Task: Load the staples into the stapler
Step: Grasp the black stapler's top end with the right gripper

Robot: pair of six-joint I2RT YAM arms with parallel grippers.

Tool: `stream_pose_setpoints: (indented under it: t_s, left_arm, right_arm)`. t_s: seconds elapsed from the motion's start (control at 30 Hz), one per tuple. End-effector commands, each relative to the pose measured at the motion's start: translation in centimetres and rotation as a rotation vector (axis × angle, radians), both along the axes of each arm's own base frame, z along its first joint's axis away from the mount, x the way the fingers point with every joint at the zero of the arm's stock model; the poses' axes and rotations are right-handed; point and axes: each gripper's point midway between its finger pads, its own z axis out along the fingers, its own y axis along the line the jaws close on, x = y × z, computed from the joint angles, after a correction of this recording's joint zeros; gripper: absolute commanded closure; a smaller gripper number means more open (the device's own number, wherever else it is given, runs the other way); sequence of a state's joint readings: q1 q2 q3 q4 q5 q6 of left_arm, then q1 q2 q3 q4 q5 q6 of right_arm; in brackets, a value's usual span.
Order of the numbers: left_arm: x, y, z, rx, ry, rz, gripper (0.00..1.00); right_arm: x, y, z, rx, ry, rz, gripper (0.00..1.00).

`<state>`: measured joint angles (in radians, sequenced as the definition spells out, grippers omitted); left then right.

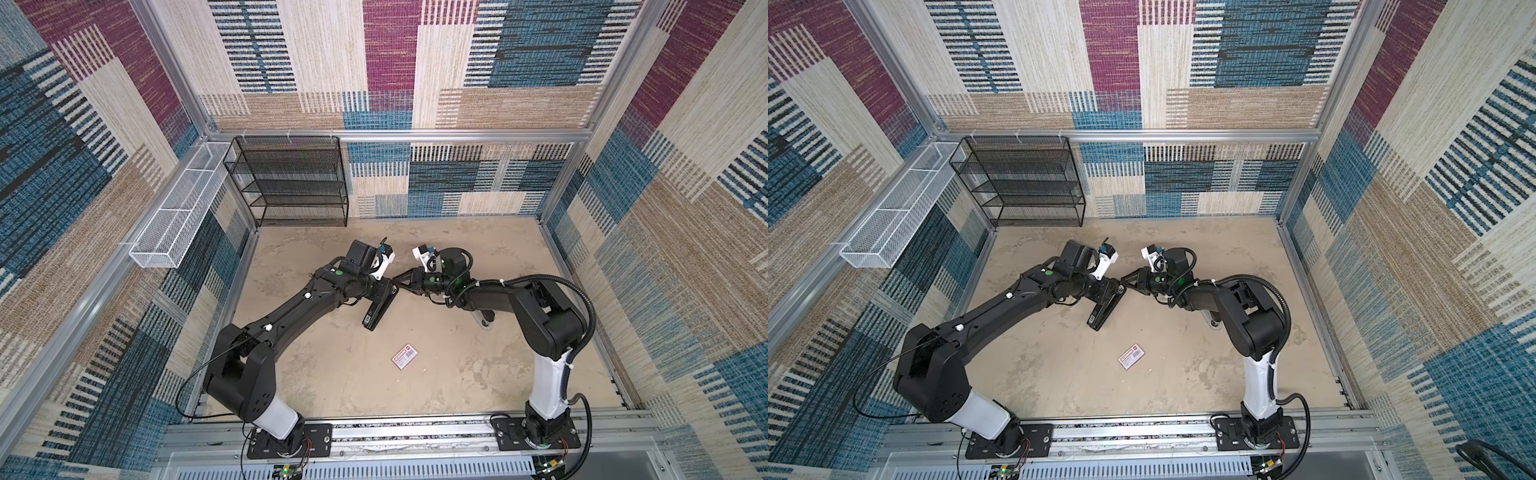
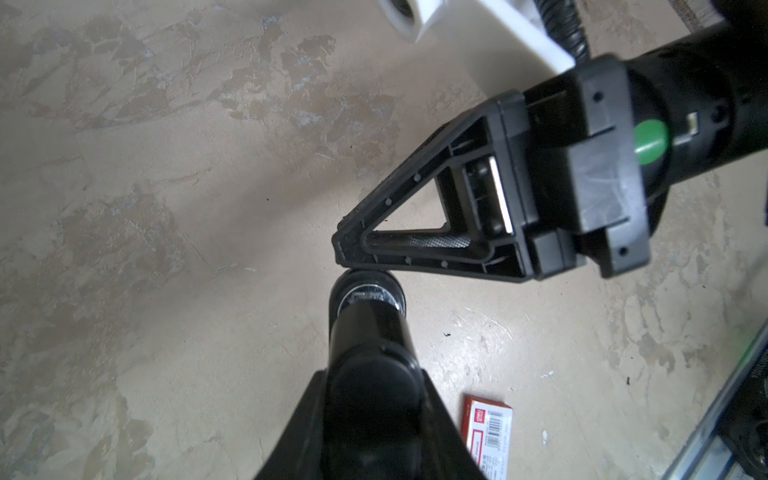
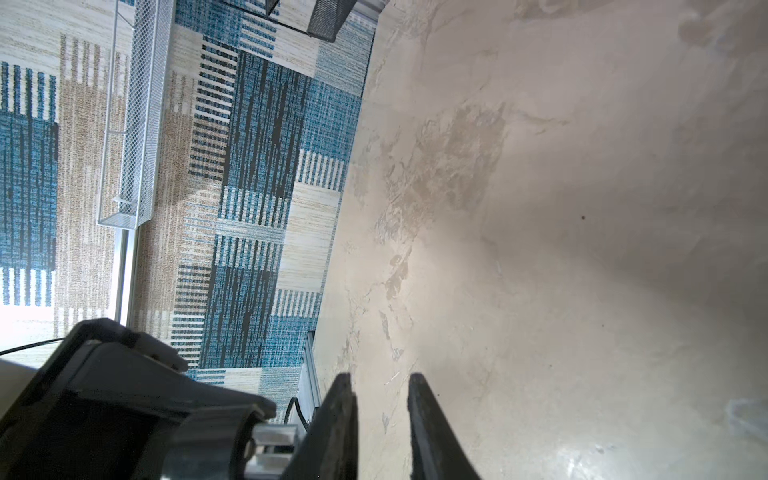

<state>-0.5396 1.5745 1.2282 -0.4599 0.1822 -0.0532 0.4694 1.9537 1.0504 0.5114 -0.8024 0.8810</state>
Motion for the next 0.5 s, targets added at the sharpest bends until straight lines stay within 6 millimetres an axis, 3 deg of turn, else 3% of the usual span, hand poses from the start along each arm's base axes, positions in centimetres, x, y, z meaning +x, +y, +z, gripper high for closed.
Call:
stream_pose_setpoints:
  t_s: [0.0,0.47]
  left_arm:
    - [1.4,-0.4,1.4,-0.035,-0.074,0.021,1.0]
    - [1.5,-0.6,2.4,-0.071,-0.104,0.024,1.0]
  right_arm:
    - [-0.2,0.0,1.4,0.015,-0.048,0.007,0.72]
    - [-1.3,0.2,1.2,0.023,-0.038,0.052,0.69]
